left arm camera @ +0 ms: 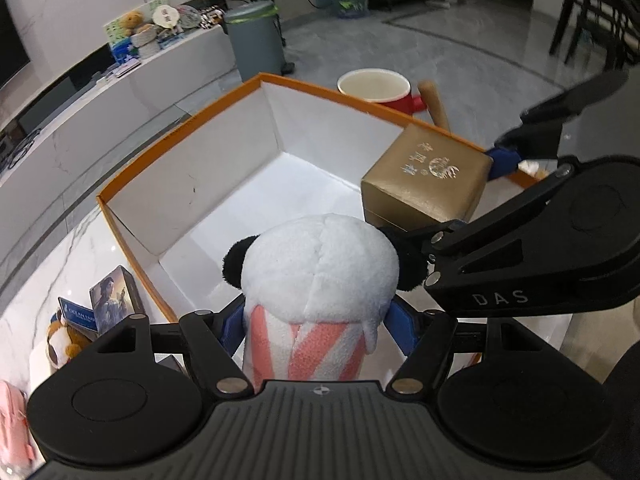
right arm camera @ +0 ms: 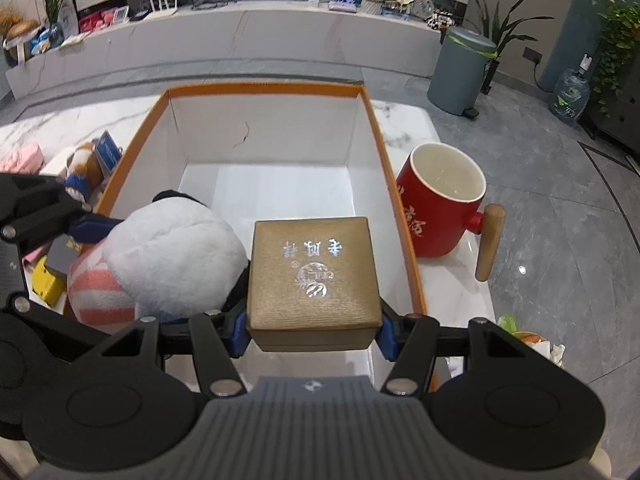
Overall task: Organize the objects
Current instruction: 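Carry the panda plush in the left tool while the right tool carries the gold box to the orange box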
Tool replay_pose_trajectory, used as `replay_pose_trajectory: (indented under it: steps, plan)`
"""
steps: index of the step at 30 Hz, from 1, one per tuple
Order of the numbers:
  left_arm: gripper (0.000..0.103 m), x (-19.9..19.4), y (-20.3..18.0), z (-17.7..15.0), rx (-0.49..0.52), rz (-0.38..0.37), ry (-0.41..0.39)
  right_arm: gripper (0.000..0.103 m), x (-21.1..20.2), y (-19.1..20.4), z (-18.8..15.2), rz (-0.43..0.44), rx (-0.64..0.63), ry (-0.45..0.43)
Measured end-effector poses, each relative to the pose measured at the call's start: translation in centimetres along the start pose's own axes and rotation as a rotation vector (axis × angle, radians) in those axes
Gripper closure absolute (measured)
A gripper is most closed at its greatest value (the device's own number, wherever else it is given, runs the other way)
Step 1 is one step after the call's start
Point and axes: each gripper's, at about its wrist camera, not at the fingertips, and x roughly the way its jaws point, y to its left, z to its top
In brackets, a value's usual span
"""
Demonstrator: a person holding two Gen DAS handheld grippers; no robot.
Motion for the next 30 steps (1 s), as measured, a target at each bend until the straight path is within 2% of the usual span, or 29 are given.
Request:
replay_pose_trajectory:
  steps: [4,8,12,18,30]
  plan:
    - [0.021,0.5,-0.4,0.0,0.047,0.018,0.019,0.042,0.8,0.2,0.1,0.005,-0.017,0.026]
    - [0.021,0.9,-0.1,0.1,0.033,-0.011,0.046,0.042,1.7,0.0,0.2,0.016,-0.020,0.055]
    - [0.021,1.8,0.5,0.5,0.016,-0.066,0.124,0.042,2.6,-0.4,0.3,0.046,-0.011,0.108]
    - [0.021,2.7,1.2,0.8,-0.001,-0.121,0.190,0.042,3.4,-0.4,0.5,0.058,-0.015,0.155]
    - [0.018,4.8,1.0,2.3,0.050,-0.163,0.368,0.042,5.0,0.3,1.8,0.029,-0.070,0.306]
